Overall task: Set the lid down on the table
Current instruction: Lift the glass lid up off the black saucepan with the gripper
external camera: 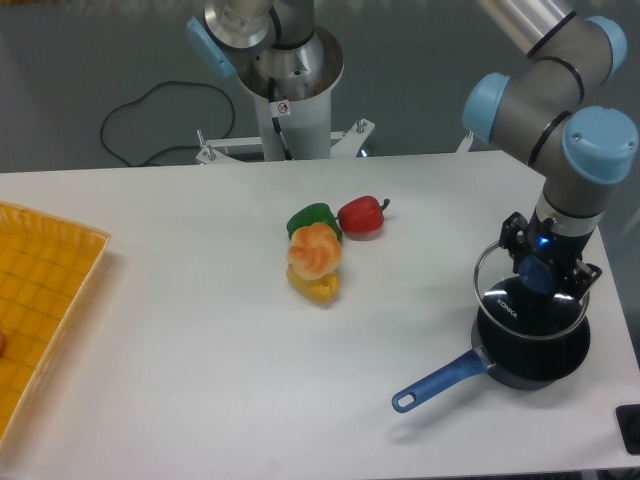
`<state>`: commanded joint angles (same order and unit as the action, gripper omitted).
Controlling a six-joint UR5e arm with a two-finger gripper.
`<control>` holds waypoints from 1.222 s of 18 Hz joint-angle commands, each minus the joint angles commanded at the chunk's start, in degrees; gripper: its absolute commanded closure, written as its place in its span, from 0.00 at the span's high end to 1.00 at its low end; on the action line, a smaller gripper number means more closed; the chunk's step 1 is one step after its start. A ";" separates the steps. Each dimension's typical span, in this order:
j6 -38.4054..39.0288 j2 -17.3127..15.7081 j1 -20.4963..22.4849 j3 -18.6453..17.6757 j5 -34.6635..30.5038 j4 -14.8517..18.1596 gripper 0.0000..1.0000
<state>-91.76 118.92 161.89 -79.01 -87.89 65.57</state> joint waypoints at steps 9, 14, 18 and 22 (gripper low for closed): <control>-2.28 -2.63 3.69 -3.42 1.49 -0.62 0.67; -6.32 -5.88 7.11 -8.08 2.11 -2.98 0.67; -8.78 -7.29 8.96 -10.63 2.11 -3.87 0.67; -12.30 -7.65 10.54 -13.35 2.02 -4.04 0.67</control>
<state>-104.05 111.27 172.44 -92.36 -85.87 61.52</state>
